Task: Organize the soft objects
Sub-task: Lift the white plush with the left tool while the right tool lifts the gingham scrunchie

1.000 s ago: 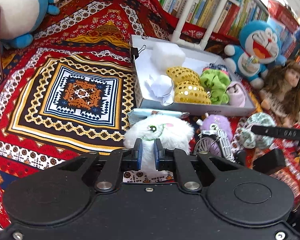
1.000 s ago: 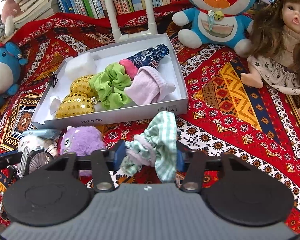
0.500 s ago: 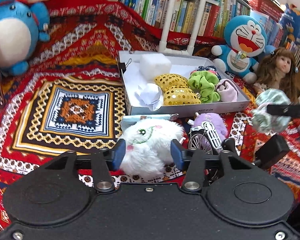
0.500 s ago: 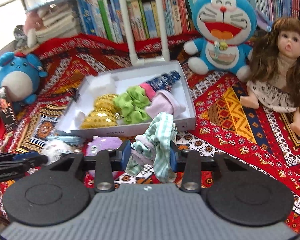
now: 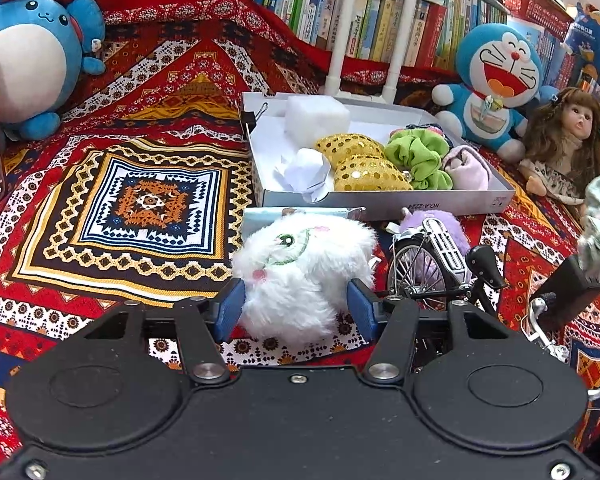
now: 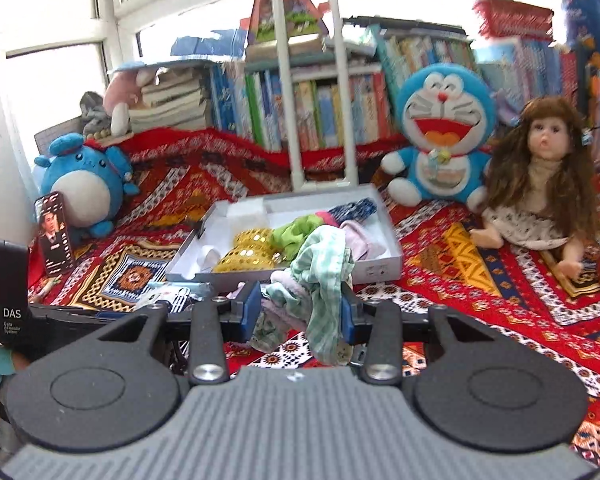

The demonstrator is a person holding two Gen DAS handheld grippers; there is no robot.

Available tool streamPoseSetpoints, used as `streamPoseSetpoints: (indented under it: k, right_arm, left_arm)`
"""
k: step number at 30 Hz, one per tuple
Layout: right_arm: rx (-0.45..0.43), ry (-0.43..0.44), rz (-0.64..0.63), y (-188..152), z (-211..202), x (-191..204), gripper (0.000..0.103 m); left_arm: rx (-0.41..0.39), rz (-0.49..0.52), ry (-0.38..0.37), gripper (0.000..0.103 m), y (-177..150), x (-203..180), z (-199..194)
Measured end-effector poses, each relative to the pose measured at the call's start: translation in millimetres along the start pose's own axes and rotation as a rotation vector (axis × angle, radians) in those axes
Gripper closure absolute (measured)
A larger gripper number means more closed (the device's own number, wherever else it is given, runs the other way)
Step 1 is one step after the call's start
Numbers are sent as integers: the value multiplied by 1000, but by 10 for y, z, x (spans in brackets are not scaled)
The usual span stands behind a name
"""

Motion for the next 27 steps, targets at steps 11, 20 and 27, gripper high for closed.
streamPoseSetpoints:
  k: [11,20,27]
  right_arm:
    - [-131,21,-47,-191,-221,180,56]
    - [-166,34,-30,-317,-290,179,54]
    - [-150,47,30,-507,-258,128,54]
  left_arm:
    - [-70,46,46,79,-49,-34,-78]
    - [-97,66,30,95,-113,-55,-231]
    - [-126,44,47,55,-120,-22,-178]
Point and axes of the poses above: each gripper's, at about its wrist camera, not at the fingertips, and z roughly the way its jaws point, x to its left, y to its top, the point moved 7 cm from there along z, roughly the way its jaws point, and after that the axes turned 8 degrees about x, right-handed, at the moved point
